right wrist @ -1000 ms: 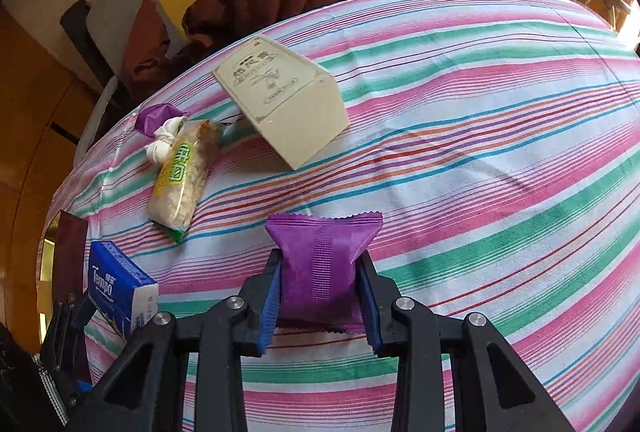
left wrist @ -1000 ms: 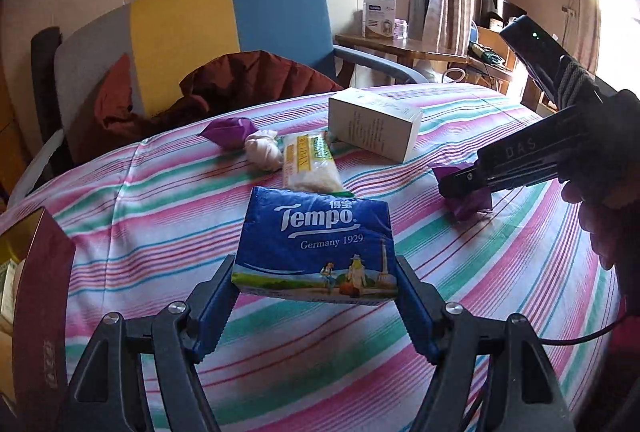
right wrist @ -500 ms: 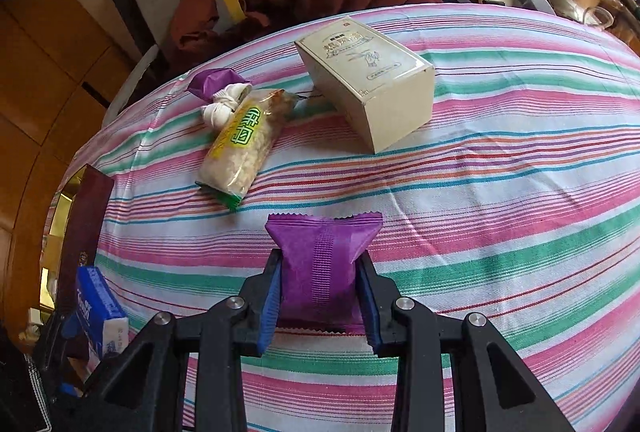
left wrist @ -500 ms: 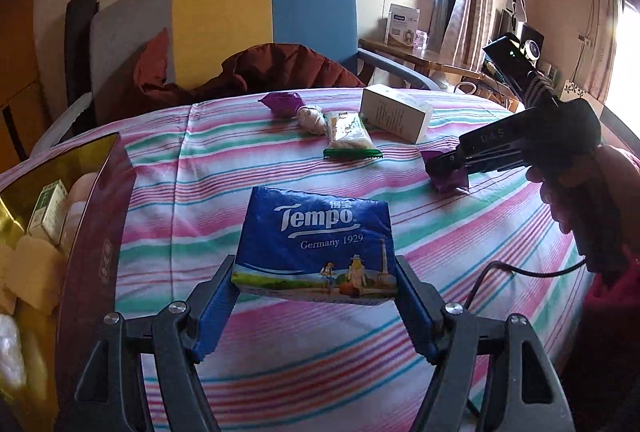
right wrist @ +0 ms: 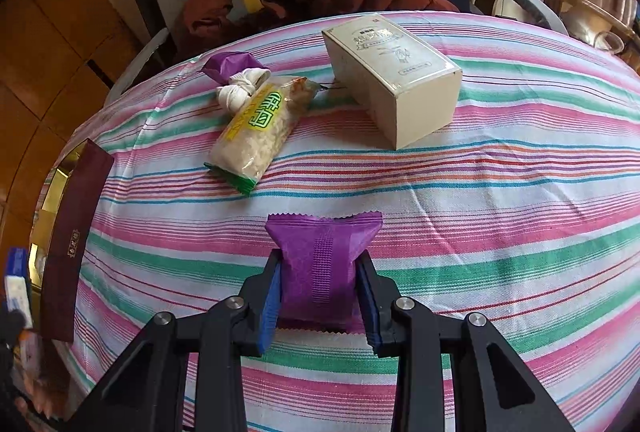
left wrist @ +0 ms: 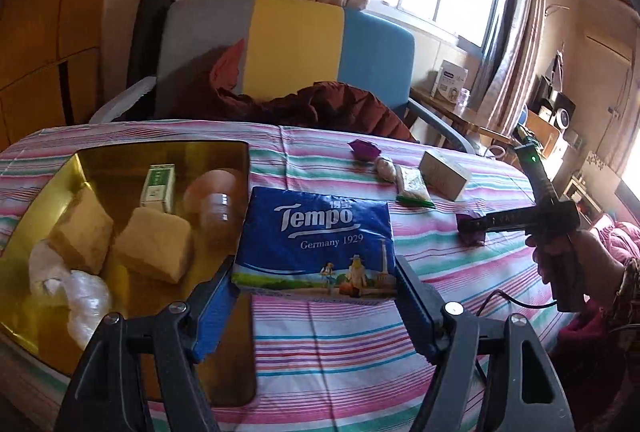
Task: Organize objects
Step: 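Carry the Tempo pack with the left tool while the right tool carries the purple packet to the tray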
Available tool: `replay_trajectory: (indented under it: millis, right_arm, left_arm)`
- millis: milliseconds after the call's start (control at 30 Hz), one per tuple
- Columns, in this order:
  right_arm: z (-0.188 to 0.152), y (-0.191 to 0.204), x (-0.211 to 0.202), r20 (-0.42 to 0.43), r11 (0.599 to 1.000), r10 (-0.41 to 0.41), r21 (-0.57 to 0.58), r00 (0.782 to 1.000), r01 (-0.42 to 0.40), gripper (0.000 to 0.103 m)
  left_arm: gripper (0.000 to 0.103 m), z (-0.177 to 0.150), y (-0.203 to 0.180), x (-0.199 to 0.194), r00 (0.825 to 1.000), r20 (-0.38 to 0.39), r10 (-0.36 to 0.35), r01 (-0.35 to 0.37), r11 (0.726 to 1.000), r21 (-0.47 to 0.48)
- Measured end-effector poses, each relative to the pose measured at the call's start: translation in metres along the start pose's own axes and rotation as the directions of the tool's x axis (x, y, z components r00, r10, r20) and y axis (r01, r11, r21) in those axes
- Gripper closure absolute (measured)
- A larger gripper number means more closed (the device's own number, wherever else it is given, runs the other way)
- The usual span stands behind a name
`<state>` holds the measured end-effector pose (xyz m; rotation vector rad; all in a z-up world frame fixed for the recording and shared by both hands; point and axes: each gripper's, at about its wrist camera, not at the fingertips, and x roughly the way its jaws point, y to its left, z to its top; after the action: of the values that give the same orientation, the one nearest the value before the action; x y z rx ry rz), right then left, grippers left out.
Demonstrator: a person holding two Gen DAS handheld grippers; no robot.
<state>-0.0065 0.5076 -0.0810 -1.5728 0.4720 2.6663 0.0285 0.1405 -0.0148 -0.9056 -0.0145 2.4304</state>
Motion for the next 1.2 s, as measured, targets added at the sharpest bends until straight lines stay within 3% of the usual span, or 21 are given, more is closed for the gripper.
replay_trajectory:
  millis: [333,533,933,1133,1200]
  right_arm:
    - [-0.001,0.023,-0.018,0.099,0.994,0.098,-0.063,0.99,-0.092,0.068]
    - [-0.006,0.04,-0.018,0.099,0.988,0.125,-0.107,0.987,-0.115,0.068]
    - [-0.009,0.052,-0.013,0.07,0.983,0.138,-0.129,0.988,-0.128,0.068]
    - [-0.009,0.075,-0.021,0.054,0.972,0.228,-0.078,0.972,-0.224,0.068]
    - [-0.01,0.096,-0.025,0.045,0.962,0.257,-0.106,0.965,-0.252,0.068]
  left_arm:
    - [0.028,-0.012,0.071,-0.002,0.992,-0.08,0.103,-0.112,0.985,-0.131]
    - [0.028,-0.02,0.091,0.01,0.983,-0.148,0.109,-0.133,0.977,-0.165]
    - [0.026,-0.023,0.091,0.01,0.967,-0.166,0.192,-0.212,0.971,-0.11]
    - [0.025,-0.019,0.096,0.018,0.935,-0.221,0.277,-0.294,0.955,-0.045]
    - [0.025,-0.019,0.102,0.017,0.934,-0.229,0.273,-0.296,0.952,-0.073]
